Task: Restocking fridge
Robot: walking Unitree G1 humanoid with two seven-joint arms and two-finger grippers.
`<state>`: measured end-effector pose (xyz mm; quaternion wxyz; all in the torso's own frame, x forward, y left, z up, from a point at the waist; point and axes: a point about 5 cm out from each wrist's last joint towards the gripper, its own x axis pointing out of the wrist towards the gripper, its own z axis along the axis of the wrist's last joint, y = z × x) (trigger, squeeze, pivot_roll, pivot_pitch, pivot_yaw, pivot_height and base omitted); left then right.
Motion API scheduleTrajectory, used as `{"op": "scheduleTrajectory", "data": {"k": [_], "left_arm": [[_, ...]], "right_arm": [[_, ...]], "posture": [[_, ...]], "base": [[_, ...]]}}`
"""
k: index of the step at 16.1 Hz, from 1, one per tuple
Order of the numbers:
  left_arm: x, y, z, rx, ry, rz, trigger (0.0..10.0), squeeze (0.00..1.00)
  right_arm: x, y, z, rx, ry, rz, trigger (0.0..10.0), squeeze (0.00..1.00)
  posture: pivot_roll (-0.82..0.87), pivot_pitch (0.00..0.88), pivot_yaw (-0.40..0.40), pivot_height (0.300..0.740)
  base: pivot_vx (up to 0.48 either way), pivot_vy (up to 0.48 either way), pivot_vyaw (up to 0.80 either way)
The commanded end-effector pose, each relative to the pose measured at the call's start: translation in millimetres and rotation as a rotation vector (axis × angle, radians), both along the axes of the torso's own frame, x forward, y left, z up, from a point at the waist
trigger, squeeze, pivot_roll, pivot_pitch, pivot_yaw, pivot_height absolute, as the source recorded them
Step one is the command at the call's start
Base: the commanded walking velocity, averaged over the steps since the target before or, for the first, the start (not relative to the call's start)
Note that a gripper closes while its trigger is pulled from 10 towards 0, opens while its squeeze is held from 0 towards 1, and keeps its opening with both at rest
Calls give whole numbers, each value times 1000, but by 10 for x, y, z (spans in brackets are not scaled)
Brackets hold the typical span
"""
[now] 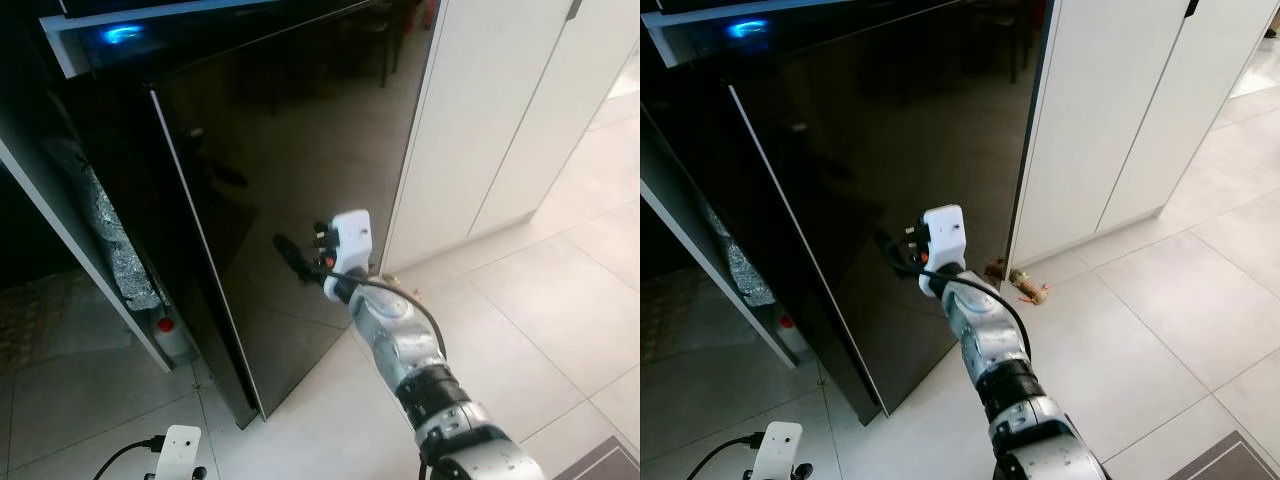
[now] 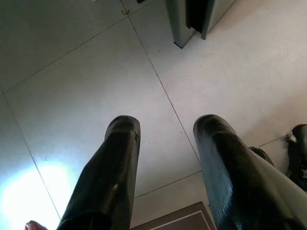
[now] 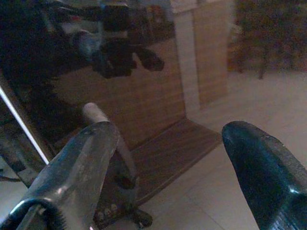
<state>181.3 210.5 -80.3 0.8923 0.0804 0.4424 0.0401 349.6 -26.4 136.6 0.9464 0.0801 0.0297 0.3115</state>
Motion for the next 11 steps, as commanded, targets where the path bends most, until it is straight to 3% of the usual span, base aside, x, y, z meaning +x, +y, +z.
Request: {"op": "scheduleTrajectory", "data": {"k": [1, 5, 7, 11], "left_arm": [[-25, 14, -12, 8, 14, 9, 10000, 0], [-38, 15, -18, 1, 14, 28, 10000, 0], [-63, 22, -29, 0, 21, 34, 10000, 0], [-90, 34, -39, 2, 29, 33, 10000, 0]], "right_arm": [[-38, 177, 37, 17, -7, 22, 10000, 0], [-41, 19, -62, 6, 8, -30, 10000, 0], [-39, -141, -158, -7, 1, -96, 10000, 0], [-58, -274, -224, 0, 5, -146, 10000, 0]], "posture": [[-138, 0, -2, 740], [-146, 0, -3, 740], [-154, 0, -3, 740], [-159, 0, -2, 740]], "base": [[0, 0, 0], [0, 0, 0], [0, 141, 0], [0, 141, 706]]}}
